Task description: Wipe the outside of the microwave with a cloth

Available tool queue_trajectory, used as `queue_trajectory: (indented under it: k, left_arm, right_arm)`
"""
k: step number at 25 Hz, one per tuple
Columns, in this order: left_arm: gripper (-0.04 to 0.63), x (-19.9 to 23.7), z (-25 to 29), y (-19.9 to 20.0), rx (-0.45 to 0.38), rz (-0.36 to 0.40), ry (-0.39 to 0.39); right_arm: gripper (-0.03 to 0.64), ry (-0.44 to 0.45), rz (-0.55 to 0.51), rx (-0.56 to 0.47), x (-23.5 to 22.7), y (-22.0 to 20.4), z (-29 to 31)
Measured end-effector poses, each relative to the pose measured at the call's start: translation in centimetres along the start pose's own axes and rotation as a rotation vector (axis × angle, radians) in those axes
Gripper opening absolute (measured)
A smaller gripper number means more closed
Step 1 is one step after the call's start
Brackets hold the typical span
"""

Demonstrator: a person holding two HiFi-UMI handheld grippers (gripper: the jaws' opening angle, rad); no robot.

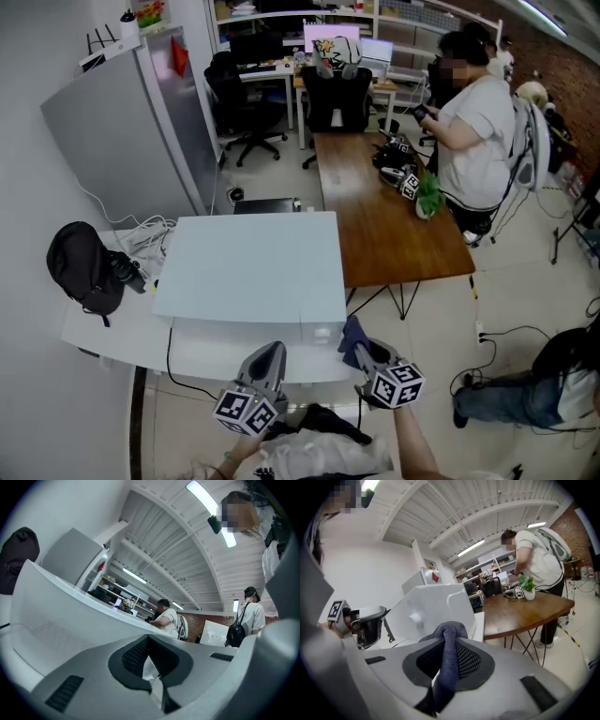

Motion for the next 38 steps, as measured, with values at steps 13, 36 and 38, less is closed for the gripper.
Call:
queue_trajectory:
  k: [13, 36, 38]
  left_arm:
    - [-0.014, 3.5, -3.7, 0.6, -0.023, 0.003, 0.188]
    - [-0.014, 2.8, -2.9, 0.0, -0.023, -0.028, 0.139]
    - [-0.014, 2.4, -3.0, 0.0, -0.012, -0.026, 0.109]
  right_arm:
    - [0.071, -0.118, -0.219, -0.023, -14.0, 15.0, 18.4]
    - [0.071, 0.115, 0.045, 0.155, -2.8, -2.8, 5.4]
    - [0.071, 0.1, 0.077, 0.141, -1.0, -4.0, 3.0]
Point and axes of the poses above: the fingertips, and each gripper's own axes: z forward along the fingers, x to its left, y out of its top, the point moved 2 cm from there along -z, backward along the fingers, and after that the axes turned 3 degrees about -z, right-handed, at the moved point
